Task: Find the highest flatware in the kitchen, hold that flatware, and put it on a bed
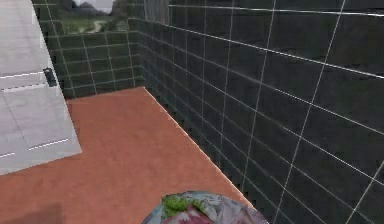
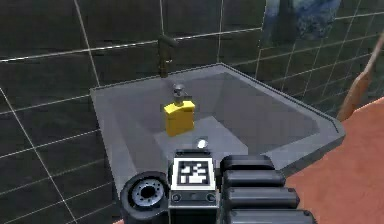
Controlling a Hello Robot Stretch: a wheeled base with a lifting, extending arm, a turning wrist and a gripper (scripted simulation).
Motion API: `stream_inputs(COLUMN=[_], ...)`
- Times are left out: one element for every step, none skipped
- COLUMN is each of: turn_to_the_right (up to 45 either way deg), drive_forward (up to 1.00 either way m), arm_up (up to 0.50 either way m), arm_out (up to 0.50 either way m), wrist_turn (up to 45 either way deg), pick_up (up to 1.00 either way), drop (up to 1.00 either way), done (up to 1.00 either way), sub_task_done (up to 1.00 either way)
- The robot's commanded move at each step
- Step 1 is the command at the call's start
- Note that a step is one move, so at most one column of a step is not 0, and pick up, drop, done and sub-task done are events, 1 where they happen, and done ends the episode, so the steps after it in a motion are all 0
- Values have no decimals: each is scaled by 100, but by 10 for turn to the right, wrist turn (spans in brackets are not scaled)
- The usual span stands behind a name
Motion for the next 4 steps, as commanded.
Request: stream_inputs(turn_to_the_right=[0, -210, -30, 0], drive_forward=[55, 0, 0, 30], arm_up=[0, 0, 0, 0], arm_out=[0, 0, 0, 0], wrist_turn=[0, 0, 0, 0], pick_up=[0, 0, 0, 0], drop=[0, 0, 0, 0], done=[0, 0, 0, 0], sub_task_done=[0, 0, 0, 0])
